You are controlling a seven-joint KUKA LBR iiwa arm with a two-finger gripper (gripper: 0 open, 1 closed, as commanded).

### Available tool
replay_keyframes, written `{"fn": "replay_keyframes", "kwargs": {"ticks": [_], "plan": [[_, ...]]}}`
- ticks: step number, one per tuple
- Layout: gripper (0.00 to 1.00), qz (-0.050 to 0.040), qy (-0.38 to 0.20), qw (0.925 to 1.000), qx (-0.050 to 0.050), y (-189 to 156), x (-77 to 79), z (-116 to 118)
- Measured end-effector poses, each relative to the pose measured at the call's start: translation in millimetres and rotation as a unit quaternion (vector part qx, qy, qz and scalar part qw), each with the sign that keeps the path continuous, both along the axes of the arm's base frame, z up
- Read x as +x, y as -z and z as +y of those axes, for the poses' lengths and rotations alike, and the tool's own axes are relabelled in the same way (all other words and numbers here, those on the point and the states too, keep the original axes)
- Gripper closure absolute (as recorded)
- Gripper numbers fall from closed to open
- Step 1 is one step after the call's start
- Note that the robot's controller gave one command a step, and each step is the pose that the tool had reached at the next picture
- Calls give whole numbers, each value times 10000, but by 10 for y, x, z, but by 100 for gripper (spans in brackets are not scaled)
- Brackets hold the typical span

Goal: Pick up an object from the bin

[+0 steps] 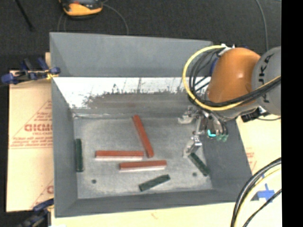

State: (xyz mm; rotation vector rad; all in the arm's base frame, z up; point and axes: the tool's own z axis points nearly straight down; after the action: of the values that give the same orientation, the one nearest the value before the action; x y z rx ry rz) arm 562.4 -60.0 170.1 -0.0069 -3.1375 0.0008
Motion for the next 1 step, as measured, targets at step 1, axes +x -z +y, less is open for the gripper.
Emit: {"fn": "replay_keyframes", "kwargs": {"ticks": [1], "plan": [[100,-39,-15,10000,-3,-45,19,3]]}}
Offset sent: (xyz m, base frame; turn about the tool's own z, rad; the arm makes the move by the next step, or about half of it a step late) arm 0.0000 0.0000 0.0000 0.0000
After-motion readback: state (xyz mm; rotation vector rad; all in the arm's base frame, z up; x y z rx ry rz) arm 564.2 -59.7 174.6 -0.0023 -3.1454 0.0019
